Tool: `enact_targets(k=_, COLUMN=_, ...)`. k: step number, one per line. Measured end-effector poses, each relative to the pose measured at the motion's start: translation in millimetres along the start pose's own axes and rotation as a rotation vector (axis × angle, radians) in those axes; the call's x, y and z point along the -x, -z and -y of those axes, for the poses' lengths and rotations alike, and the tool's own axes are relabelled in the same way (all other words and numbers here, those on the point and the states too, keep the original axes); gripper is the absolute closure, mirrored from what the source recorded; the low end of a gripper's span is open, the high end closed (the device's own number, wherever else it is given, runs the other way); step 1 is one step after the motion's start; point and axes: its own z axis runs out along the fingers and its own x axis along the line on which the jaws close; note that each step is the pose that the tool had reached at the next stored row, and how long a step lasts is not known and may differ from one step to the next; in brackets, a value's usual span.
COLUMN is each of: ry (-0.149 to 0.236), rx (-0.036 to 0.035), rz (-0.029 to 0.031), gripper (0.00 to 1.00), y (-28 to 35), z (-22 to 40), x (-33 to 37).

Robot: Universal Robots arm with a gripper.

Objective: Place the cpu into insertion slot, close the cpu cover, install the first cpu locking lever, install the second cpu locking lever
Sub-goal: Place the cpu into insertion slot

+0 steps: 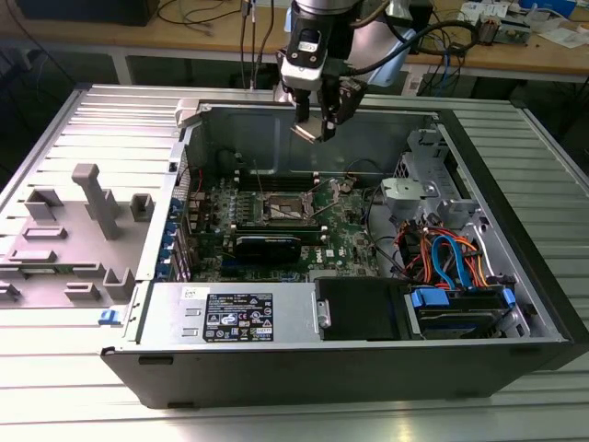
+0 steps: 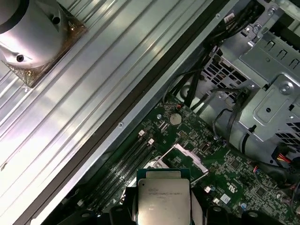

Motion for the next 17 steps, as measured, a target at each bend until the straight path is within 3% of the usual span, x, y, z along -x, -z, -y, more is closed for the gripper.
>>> enact_targets(k=3, ry=-0.053, rx=-0.0022, rz=0.0018, gripper=0.46, y=-1.1, z=0.5, x=0.3)
enact_targets(k=17, ry=-0.057, rx=-0.0023, rz=0.0017, gripper=0.46, y=-1.2, z=0.5, x=0.4)
